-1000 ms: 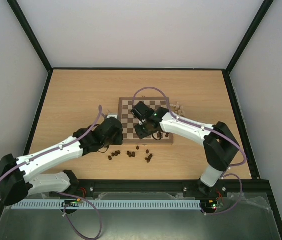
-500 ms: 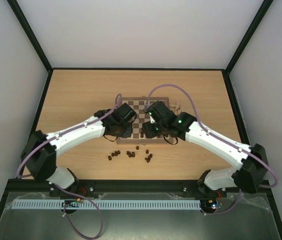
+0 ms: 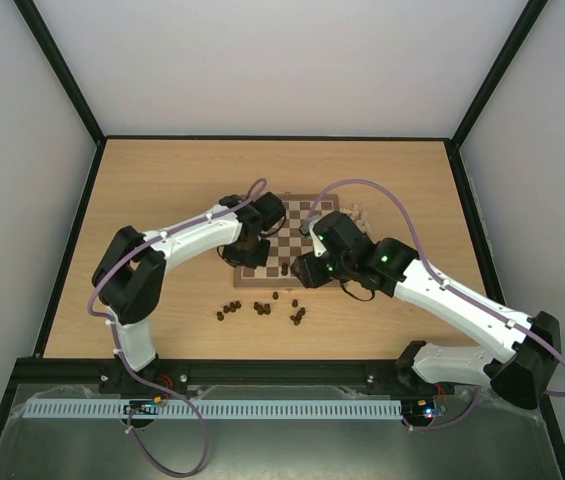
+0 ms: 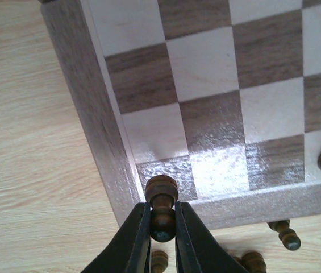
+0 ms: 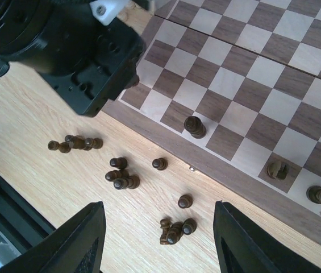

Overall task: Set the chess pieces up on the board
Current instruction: Place the chess piece on the chessboard.

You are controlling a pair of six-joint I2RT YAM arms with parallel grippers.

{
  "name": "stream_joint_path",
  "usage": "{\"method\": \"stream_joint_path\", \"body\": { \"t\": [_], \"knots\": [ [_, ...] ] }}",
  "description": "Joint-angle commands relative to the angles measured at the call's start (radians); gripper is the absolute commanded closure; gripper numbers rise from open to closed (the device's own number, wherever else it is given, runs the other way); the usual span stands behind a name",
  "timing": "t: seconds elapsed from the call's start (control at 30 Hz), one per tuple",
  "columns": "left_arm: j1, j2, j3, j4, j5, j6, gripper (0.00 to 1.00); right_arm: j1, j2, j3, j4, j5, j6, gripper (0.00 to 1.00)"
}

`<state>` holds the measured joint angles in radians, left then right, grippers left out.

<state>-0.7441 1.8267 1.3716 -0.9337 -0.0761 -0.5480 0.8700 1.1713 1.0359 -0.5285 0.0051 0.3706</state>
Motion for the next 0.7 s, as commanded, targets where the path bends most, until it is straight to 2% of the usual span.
{"method": "stream_joint_path", "body": {
  "t": [0.0, 0.67],
  "knots": [
    [0.018, 0.049, 0.068, -0.096, -0.04, 0.034, 0.94, 0.004, -0.027, -0.01, -0.005, -0.036, -0.002, 0.47],
    [0.04, 0.131, 0.123, -0.052, -0.03, 0.076, 0.9, 0.004, 0.007, -0.008, -0.002, -0.041, -0.005, 0.47]
  ]
}}
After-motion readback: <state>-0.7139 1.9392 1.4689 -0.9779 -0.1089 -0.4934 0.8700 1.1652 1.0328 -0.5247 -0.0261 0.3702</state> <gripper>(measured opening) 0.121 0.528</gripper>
